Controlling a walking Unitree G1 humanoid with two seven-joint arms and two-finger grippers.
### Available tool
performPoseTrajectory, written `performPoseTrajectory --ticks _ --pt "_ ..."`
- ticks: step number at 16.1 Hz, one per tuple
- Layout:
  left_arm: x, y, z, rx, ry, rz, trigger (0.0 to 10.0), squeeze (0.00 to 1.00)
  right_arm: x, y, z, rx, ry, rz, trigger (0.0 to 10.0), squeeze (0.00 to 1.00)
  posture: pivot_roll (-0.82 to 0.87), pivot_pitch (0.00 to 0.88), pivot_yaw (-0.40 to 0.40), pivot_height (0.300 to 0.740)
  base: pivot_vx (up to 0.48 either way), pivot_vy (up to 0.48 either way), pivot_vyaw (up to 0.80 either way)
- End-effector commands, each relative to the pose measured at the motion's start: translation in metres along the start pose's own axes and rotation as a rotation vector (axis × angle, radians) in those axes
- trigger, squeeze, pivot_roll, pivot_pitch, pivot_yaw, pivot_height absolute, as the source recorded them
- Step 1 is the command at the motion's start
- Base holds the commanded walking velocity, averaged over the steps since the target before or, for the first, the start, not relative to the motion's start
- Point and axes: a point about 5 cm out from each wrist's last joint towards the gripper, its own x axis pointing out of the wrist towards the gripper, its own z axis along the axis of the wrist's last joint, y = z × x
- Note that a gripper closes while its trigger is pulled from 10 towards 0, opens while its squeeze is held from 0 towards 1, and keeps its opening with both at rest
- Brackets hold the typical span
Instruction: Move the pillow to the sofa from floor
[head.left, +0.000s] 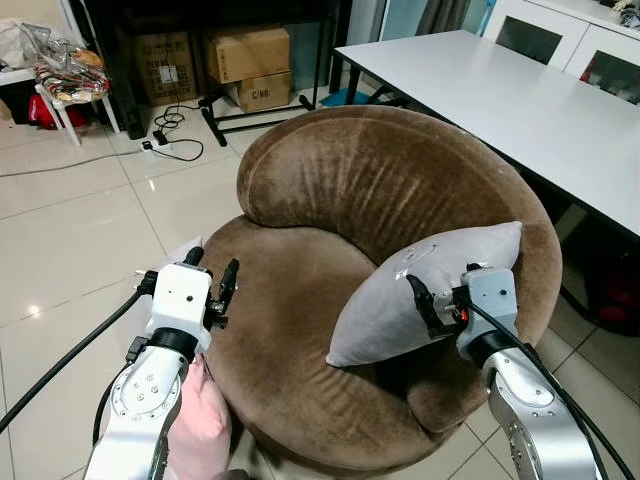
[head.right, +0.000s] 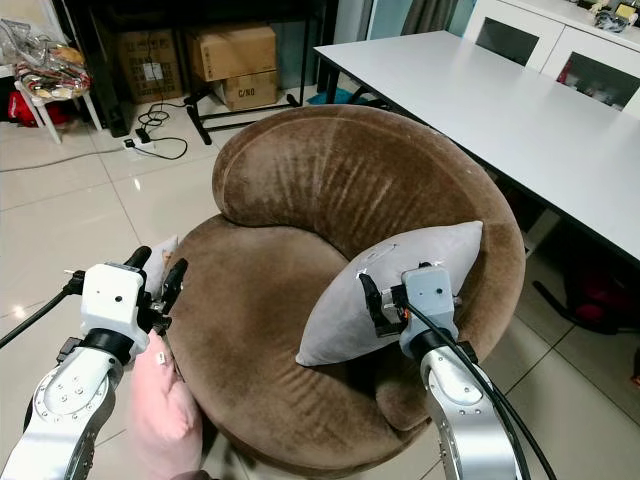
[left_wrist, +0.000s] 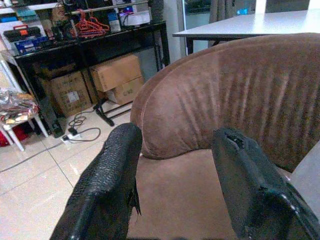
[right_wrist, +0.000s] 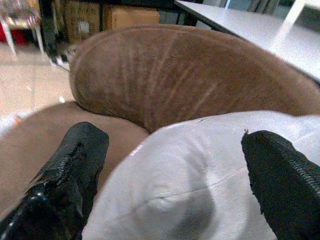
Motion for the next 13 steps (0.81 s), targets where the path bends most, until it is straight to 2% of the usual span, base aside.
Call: performPoseTrajectory --ticks 1,2,3,4,6,11,13 --pt "-0.002 -0.003 0.000 0.002 0.002 0.001 10.0 0.00 0.002 -0.002 0.016 0.057 -0.069 -0.009 10.0 0.00 0.02 0.000 -0.086 0.740 0.000 -0.461 0.00" --pt "-0.003 -0.004 -0.001 0.004 0.004 0.003 10.0 0.00 0.004 -0.004 0.021 0.036 -0.120 -0.043 10.0 0.00 0.02 0.000 -0.090 0.740 0.000 -0.465 0.00" --pt "-0.003 -0.004 -0.001 0.004 0.005 0.004 10.0 0.00 0.005 -0.005 0.019 0.024 -0.092 -0.053 10.0 0.00 0.02 0.000 -0.090 0.740 0.000 -0.465 0.00" --pt "-0.003 -0.004 -0.001 0.005 0.005 0.007 10.0 0.00 0.005 0.001 0.018 0.063 -0.075 0.025 10.0 0.00 0.02 0.000 -0.093 0.740 0.000 -0.465 0.00" --pt "-0.004 -0.004 -0.002 0.005 0.004 0.010 10.0 0.00 0.005 0.006 0.020 0.024 -0.090 0.098 10.0 0.00 0.02 0.000 -0.095 0.740 0.000 -0.465 0.00" --pt "-0.006 -0.005 -0.003 0.006 0.006 0.013 10.0 0.00 0.010 -0.005 0.018 -0.008 -0.074 0.066 10.0 0.00 0.03 0.000 -0.102 0.740 0.000 -0.465 0.77" --pt "-0.007 -0.004 -0.003 0.005 0.002 0.012 10.0 0.00 0.011 -0.012 0.015 0.003 -0.044 0.039 10.0 0.00 0.03 0.000 -0.102 0.740 0.000 -0.141 0.00"
